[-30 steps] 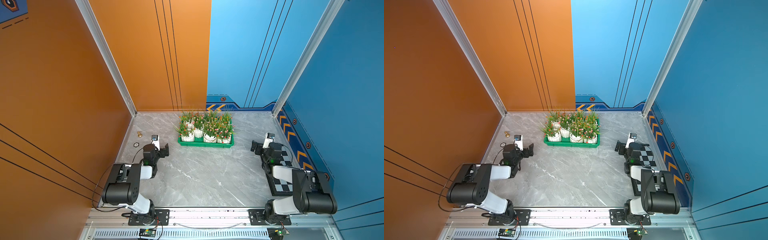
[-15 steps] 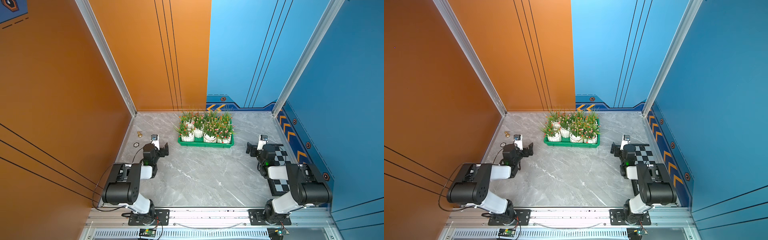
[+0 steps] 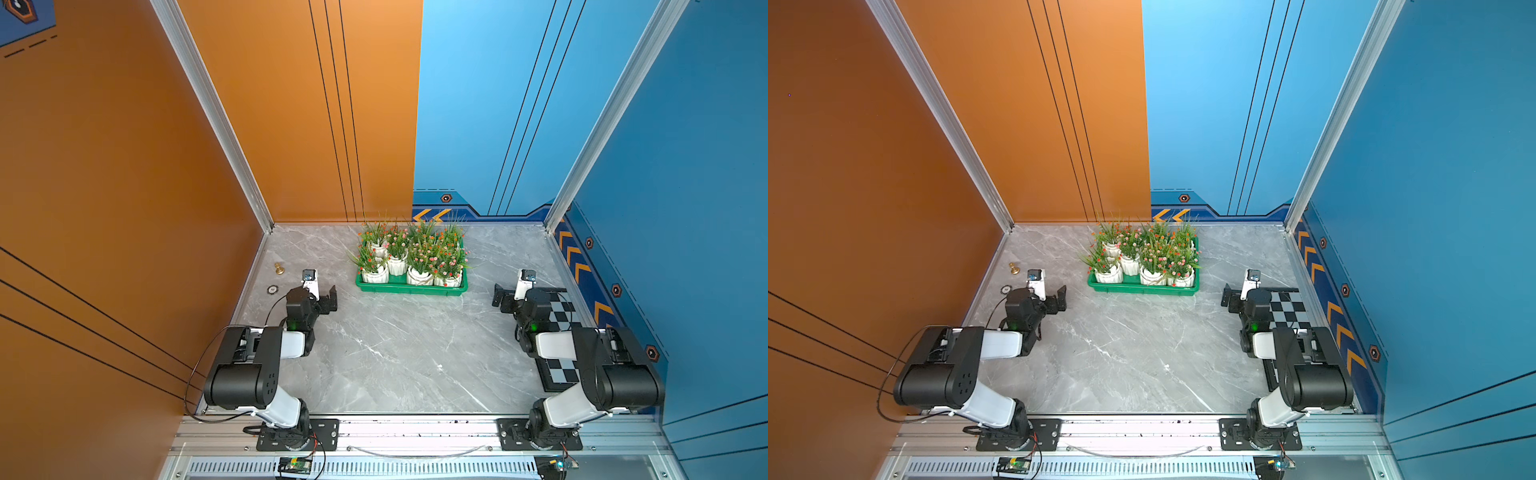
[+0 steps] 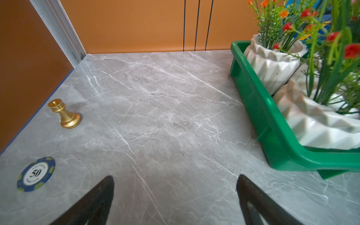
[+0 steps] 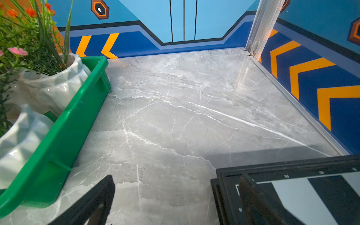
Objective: Put the potted gypsophila into the storage box
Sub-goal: Reset both arms
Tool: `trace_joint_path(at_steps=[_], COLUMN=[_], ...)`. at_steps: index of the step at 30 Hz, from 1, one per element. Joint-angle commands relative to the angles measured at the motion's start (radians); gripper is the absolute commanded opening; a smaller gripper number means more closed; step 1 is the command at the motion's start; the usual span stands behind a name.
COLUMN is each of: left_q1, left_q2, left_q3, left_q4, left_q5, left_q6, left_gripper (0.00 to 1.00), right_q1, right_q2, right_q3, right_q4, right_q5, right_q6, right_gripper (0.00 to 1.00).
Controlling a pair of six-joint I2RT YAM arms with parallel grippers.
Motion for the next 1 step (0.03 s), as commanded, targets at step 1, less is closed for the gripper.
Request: trace_joint_path(at_steps=[1], left_q1=[-0.009], left_q2=[0.007], left_q3=[-0.012], left_q4=[0.023], left_q5=[-0.021], left_q6=[0.005], left_gripper=[0.98], right_q1=[0.003], right_q2=[0.003], right_q3=[-0.003], right_q4=[0.024], right_q5=[0.027], right_q6=[-0.016], right_gripper=[1.00])
